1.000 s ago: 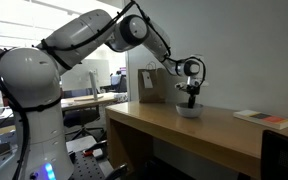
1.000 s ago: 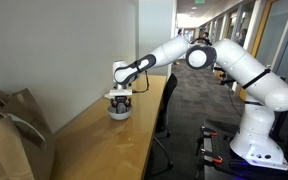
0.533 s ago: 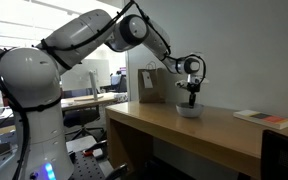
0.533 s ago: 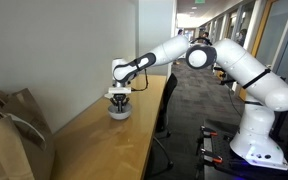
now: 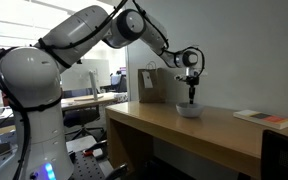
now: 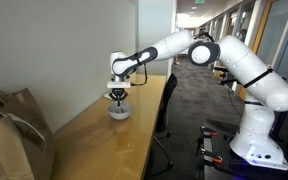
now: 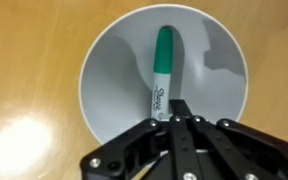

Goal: Take the pen out of the bowl and place it on the table

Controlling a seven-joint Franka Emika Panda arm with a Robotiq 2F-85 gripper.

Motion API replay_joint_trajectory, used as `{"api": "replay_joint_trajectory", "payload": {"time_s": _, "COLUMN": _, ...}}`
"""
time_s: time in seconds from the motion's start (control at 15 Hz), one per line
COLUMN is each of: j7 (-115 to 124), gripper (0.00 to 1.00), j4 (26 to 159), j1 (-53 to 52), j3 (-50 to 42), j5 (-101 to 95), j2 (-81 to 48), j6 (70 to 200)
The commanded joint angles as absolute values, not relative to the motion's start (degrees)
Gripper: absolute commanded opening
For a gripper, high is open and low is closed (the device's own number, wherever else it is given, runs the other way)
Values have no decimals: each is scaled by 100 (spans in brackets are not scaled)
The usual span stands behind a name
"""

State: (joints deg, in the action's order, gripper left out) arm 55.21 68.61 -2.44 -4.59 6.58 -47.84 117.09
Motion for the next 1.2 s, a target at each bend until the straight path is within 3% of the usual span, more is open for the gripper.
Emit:
{"api": "replay_joint_trajectory", "payload": {"time_s": 0.0, "j7": 5237, "gripper": 28, "j4": 7188, "j1": -340, "j3": -529, "j5": 543, "j2": -4450, "j6": 11458}}
{"api": "replay_joint_trajectory", "payload": {"time_s": 0.67, "j7": 5185, "gripper": 99, "j4": 7355, "j1": -314, "j3": -653, "j5": 523, "j2": -4686, "j6": 11528}}
{"api": "replay_joint_trajectory", "payload": {"time_s": 1.07, "j7": 5151, "gripper": 100, "j4": 7089, "j1": -332, "j3": -630, "j5": 528, "j2": -5029, "j6": 11407}}
{"api": "replay_joint_trajectory", "payload": {"time_s": 1.13, "j7": 5137, "gripper": 95, "j4": 7030, "j1": -321, "j3": -610, "j5": 554, "j2": -5093, "j6": 11375}}
